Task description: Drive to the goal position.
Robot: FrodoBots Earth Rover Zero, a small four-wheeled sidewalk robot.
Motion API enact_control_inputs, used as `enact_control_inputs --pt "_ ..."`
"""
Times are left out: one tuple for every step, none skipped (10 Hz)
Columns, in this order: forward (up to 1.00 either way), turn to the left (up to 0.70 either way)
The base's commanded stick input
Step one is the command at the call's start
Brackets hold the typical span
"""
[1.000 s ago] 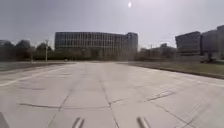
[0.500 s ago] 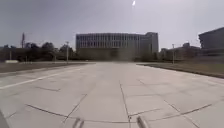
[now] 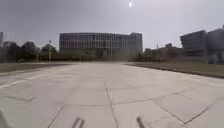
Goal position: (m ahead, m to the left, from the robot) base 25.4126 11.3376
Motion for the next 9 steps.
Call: enact_control_inputs --pt "0.7 -0.35" --pt "0.7 0.0" --pt "0.7 0.0" --pt "0.7 0.0" --pt "0.7 0.04" --pt "0.7 0.15" --pt "0.7 0.35" --pt "0.7 0.35" --pt "0.7 0.35"
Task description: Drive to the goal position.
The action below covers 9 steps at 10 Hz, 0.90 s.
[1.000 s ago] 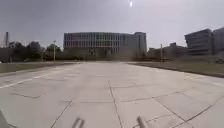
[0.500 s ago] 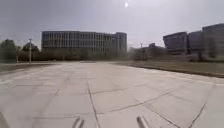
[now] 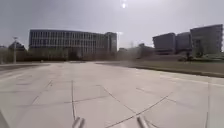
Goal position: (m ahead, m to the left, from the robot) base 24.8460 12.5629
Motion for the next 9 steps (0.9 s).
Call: enact_control_inputs --pt "0.7 0.35" --pt "0.7 0.07" --pt "0.7 0.0" --pt "0.7 0.0" --pt "0.7 0.0" --pt "0.7 0.0" --pt "0.7 0.0" --pt "0.7 0.0" --pt "0.7 0.0"
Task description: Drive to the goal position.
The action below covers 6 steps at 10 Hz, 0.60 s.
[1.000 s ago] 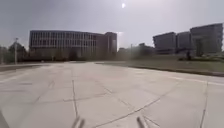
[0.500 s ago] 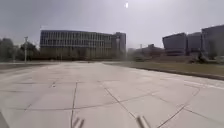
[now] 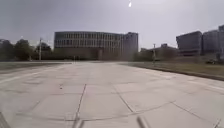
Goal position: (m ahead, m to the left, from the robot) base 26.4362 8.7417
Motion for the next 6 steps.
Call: enact_control_inputs --pt "0.7 0.0" --pt "0.7 0.0" --pt "0.7 0.0" --pt "0.7 0.0" --pt "0.7 0.0" --pt "0.7 0.0"
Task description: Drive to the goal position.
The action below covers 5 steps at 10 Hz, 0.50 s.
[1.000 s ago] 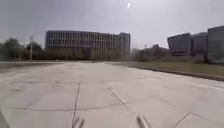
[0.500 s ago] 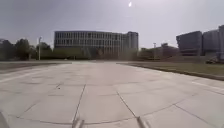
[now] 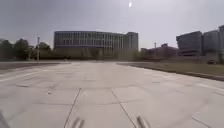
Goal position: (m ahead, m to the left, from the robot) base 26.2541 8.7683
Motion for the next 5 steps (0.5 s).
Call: enact_control_inputs --pt "0.7 0.0" --pt "0.7 0.0" --pt "0.7 0.0" --pt "0.7 0.0" --pt "0.7 0.0"
